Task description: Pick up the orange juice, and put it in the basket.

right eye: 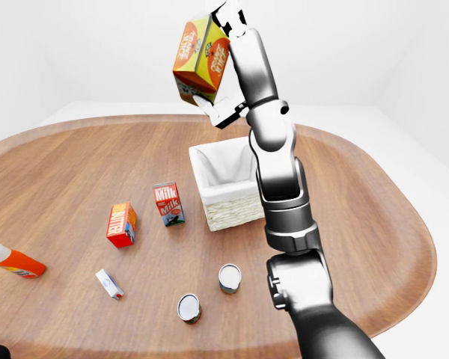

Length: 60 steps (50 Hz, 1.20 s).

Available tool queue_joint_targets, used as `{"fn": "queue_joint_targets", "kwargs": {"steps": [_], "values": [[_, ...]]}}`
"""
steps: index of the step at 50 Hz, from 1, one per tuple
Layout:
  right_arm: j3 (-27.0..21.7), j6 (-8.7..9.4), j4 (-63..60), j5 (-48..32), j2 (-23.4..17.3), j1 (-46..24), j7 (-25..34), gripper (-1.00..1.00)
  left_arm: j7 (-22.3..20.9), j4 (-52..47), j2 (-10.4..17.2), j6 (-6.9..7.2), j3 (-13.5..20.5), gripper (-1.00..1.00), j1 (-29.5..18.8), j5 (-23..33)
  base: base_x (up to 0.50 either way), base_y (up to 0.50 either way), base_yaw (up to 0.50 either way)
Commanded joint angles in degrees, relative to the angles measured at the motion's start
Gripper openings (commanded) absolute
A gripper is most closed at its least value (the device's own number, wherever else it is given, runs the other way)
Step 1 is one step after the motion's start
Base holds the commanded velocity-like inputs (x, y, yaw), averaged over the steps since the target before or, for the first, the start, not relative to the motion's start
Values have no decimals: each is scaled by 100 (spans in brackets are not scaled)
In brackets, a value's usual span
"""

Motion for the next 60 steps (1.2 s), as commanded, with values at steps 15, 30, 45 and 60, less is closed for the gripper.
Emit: {"fn": "queue_joint_targets", "kwargs": {"steps": [15,30,45,60], "values": [[-169,0,479,264,-205,15,-366,-100,50,0,27,0,-10,100,-1,-45,0,0,0],[-253,0,1258,444,-300,65,-645,-100,51,0,27,0,-10,100,-1,-47,0,0,0],[-222,0,1572,508,-276,21,-739,-100,53,0,26,0,-9,100,-1,-48,0,0,0],[-217,0,1730,559,-255,21,-782,-100,54,0,26,0,-10,100,-1,-48,0,0,0]]}}
